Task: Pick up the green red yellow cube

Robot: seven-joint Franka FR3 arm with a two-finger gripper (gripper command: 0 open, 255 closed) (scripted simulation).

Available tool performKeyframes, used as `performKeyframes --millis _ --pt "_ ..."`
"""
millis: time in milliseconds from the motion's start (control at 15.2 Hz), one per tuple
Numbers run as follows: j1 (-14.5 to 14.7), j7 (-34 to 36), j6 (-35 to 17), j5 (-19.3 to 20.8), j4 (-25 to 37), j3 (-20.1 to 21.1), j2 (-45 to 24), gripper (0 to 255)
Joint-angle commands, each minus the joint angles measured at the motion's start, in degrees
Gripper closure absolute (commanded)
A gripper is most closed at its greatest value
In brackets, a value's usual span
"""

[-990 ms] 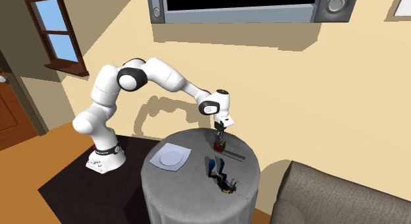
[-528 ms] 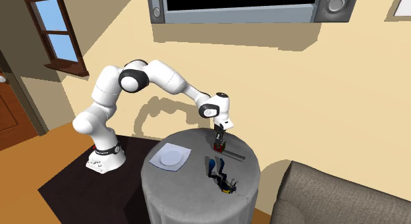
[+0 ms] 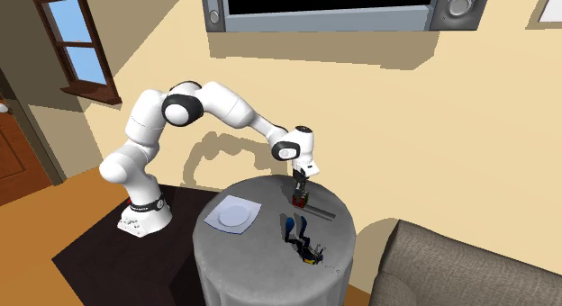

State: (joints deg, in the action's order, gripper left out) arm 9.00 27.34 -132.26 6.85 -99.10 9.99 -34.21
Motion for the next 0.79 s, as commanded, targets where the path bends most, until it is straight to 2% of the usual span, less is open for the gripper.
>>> performKeyframes --millis 0,726 --pt "0.0 -0.1 0.8 -0.1 0.1 0.1 0.7 255" --pt "-0.5 -0.7 7.0 -1.2 1.5 0.8 5.5 255"
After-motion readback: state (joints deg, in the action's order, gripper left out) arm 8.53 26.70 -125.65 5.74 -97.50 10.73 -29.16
